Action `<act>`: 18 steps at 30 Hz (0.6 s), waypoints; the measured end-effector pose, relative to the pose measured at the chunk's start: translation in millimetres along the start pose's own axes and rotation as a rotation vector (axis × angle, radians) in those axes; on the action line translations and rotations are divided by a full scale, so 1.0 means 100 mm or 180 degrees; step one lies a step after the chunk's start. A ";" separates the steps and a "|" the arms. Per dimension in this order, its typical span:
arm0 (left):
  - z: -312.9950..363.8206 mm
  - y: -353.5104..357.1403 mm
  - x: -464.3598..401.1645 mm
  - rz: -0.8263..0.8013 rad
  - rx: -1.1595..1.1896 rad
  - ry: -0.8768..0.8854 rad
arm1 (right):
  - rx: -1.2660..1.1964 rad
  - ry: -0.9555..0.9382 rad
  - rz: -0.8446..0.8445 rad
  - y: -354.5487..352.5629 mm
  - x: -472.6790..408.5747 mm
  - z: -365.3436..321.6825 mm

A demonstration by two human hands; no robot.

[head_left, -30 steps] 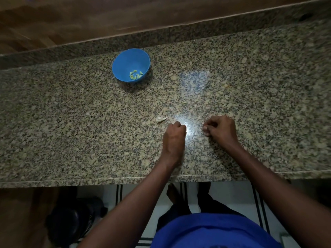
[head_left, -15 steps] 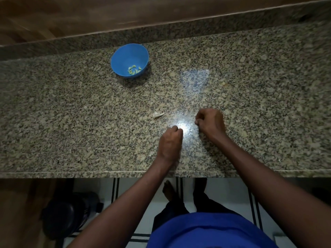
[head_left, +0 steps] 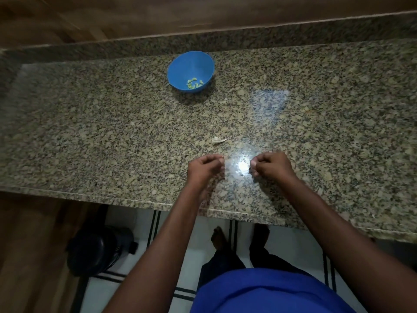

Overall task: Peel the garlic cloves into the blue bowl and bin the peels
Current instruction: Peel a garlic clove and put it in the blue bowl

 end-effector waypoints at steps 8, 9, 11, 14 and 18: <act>-0.05 -0.53 0.22 0.0133 0.0242 0.0371 | -0.0423 -0.0095 -0.0280 0.35 0.19 -0.15; -0.08 -0.49 0.24 0.0067 -0.0161 0.0522 | -0.0348 -0.0189 -0.0139 0.34 0.20 -0.15; -0.15 -0.30 0.24 -0.0139 -0.0755 0.0773 | -0.0313 -0.0255 0.0155 0.26 0.20 -0.13; -0.26 0.09 0.13 -0.0348 -0.1458 0.1240 | -0.0384 -0.0065 0.0492 0.14 0.21 -0.06; -0.35 0.39 0.01 -0.0677 -0.2591 0.1881 | -0.0419 0.0159 0.0774 0.05 0.18 0.12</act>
Point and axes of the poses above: each hand's wrist, its own x-axis away from the middle knuckle, its own y-axis out of the palm, z = x × y, the point moved 2 cm from there along -x, towards the middle knuckle, and after that the axes turned 5 degrees about y, right-handed, at the moved point
